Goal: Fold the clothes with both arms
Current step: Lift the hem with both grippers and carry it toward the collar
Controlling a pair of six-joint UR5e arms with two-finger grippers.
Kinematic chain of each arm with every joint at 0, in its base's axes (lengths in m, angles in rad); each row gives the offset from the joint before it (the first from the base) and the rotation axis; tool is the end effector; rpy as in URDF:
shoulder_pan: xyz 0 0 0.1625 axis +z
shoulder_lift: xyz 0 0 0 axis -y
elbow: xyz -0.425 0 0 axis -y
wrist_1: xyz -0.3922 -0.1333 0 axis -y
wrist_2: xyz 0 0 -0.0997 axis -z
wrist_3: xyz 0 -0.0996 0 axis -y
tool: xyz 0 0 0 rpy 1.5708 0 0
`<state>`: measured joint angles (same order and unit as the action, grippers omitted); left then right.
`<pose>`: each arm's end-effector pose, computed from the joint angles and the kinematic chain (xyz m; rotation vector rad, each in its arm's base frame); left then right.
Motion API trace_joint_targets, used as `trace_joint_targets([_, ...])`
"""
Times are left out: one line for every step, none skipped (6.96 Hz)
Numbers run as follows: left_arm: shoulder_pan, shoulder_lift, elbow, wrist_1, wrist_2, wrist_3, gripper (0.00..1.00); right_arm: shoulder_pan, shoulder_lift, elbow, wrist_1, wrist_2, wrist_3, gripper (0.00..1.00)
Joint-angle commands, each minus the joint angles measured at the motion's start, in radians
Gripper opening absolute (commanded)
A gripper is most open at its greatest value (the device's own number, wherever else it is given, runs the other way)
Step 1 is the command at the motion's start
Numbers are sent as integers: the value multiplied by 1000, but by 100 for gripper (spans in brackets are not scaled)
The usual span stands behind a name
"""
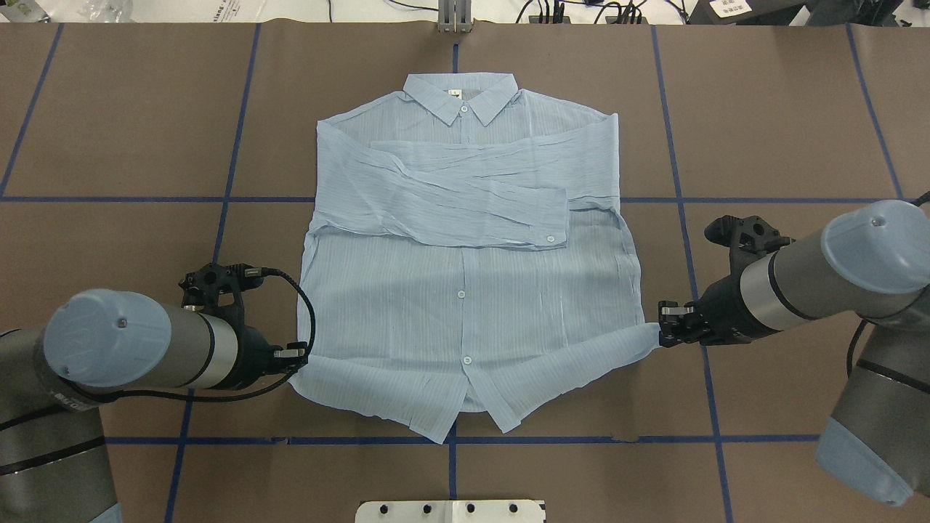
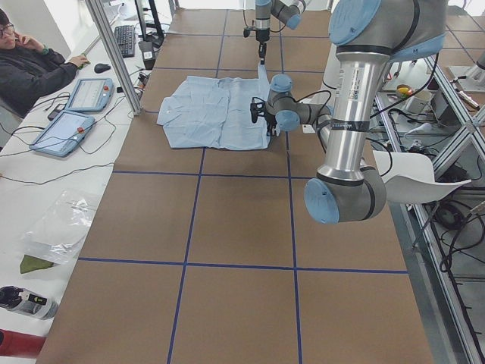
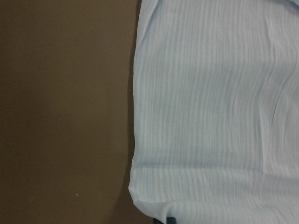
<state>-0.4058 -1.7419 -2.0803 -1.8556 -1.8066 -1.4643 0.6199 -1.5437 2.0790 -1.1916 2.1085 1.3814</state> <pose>0.4284 -0.3038 0.3076 0.0334 0.9851 -0.1609 -0.3408 -0.3444 0.3605 -0.1078 -1.0145 0.1468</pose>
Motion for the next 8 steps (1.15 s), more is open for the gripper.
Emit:
trace_joint_targets([-97,-17,-1,-2,-66,50,0,70,39,-8,-5,48,-9,0])
trace_joint_targets([-141,-37,0,0,-83,55,0,118,65,-13,-8,92,-9,0])
trace_joint_targets([-189,-51,2,0,-118,65,0,157,91,-34,-8,116,-9,0])
trace_joint_targets([-235,-66,3,0,-135,109,0,202,134,-68,-11,131,-9,0])
trace_joint_targets([-290,-74,5,-4,-164,133,0,237,178,-107,-11,137,-9,0])
trace_joint_targets([-345,-106,22,-4,-196,171,0,276,227,-153,-11,151,-9,0])
trace_joint_targets([-379,-175,78,-4,-201,176,0,308,297,-222,-8,159,-9,0])
trace_joint_targets([-407,-235,136,-10,-203,176,0,340,344,-281,-6,174,-10,0])
